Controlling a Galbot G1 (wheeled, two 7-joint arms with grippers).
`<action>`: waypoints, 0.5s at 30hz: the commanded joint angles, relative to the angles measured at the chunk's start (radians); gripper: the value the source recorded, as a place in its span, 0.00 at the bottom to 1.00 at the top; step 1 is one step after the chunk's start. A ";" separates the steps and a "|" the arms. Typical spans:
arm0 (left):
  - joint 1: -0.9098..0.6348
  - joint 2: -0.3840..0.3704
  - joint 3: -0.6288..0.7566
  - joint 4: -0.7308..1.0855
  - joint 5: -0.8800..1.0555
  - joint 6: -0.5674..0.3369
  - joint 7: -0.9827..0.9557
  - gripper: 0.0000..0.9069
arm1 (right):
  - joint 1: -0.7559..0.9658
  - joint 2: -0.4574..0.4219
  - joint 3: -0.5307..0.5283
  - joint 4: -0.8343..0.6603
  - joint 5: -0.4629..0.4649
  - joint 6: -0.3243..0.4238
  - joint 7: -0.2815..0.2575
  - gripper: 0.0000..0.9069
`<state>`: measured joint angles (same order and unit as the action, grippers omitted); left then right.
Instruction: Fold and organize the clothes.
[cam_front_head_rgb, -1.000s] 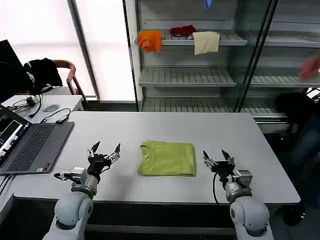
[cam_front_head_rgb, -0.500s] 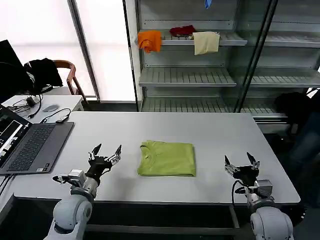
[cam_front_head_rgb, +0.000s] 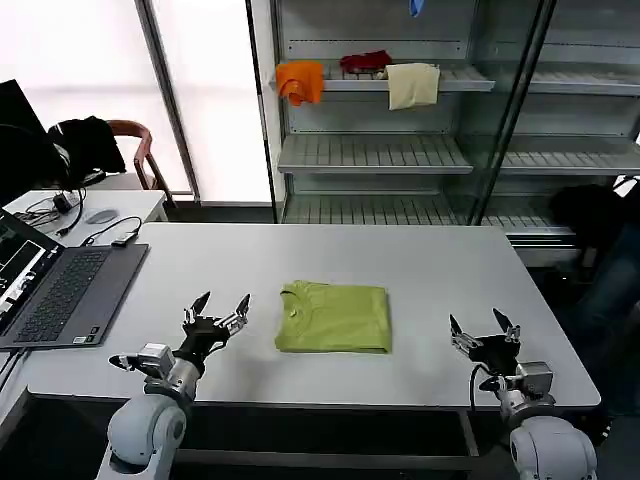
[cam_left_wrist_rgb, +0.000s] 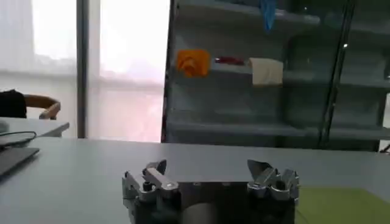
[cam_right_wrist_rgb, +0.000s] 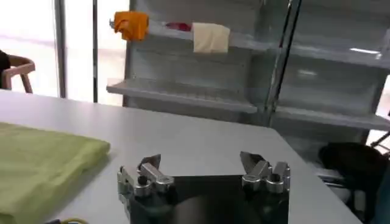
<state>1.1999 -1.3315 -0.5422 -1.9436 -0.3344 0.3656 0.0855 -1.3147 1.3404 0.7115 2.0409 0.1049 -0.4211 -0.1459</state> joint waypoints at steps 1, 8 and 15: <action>0.006 -0.003 0.012 -0.002 -0.007 -0.003 0.008 1.00 | -0.011 -0.006 -0.002 0.012 0.053 -0.019 -0.040 1.00; 0.002 -0.010 0.027 -0.003 -0.004 -0.003 0.008 1.00 | 0.002 0.002 -0.017 0.001 0.067 -0.021 -0.044 1.00; 0.017 -0.010 0.026 -0.006 -0.004 0.006 0.003 1.00 | 0.023 0.008 -0.039 -0.015 0.077 -0.023 -0.025 1.00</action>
<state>1.2073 -1.3418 -0.5173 -1.9443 -0.3338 0.3624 0.0909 -1.3074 1.3435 0.6873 2.0379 0.1562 -0.4383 -0.1825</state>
